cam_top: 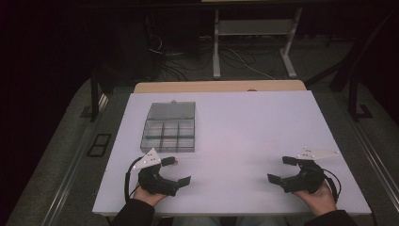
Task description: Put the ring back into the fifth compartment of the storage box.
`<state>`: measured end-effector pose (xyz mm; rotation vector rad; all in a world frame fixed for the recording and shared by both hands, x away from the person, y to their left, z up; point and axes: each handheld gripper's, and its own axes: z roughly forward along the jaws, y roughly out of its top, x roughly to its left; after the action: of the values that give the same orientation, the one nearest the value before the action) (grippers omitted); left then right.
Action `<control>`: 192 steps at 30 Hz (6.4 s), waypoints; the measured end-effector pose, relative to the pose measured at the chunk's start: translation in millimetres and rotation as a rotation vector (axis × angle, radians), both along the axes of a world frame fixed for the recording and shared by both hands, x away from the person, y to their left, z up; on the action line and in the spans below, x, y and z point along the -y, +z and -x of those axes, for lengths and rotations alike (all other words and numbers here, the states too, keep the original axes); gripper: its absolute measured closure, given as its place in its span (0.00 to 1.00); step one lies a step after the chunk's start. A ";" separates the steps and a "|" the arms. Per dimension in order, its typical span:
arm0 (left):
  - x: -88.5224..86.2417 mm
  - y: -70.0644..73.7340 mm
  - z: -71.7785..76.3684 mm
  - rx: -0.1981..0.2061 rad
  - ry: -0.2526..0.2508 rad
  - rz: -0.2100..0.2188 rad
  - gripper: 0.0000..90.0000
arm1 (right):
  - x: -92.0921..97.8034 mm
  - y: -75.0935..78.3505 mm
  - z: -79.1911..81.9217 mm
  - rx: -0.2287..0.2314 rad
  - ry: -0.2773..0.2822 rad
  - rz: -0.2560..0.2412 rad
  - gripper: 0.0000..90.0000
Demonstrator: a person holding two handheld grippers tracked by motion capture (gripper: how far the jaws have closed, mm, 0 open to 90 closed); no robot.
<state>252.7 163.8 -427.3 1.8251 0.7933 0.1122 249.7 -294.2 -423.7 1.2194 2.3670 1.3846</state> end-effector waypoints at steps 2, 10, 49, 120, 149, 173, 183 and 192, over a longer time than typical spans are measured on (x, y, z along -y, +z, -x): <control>0.1 0.1 -0.1 0.002 -0.001 -0.005 0.00 | 0.2 0.3 0.2 0.000 -0.003 0.000 0.00; 0.6 1.1 0.6 -0.002 -0.005 -0.018 0.00 | 0.6 0.5 0.9 0.001 -0.005 0.004 0.00; -19.7 34.8 -23.8 -0.061 -0.012 -0.195 0.00 | -1.1 2.0 5.7 0.017 -0.007 0.030 0.00; -7.7 -1.0 -72.0 -0.091 -0.174 -0.529 0.31 | -2.0 0.2 6.0 0.021 -0.008 0.058 0.00; -10.1 -7.4 -81.2 -0.094 -0.148 -0.534 0.67 | -1.5 -0.5 5.9 0.016 -0.008 0.057 0.00; -16.2 0.5 -84.1 -0.123 -0.156 -0.497 0.78 | -0.7 -0.8 5.9 0.013 -0.009 0.049 0.00; -17.2 13.1 -82.8 -0.136 -0.164 -0.488 0.78 | 1.1 -0.7 6.6 0.013 -0.017 0.040 0.00; -22.1 24.9 -84.5 -0.118 -0.159 -0.480 0.78 | 1.0 -0.6 6.6 0.012 -0.016 0.041 0.00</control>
<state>337.2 185.9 -402.4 2.3600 0.7412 0.0983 243.1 -295.2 -424.3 1.2128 2.3600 1.3288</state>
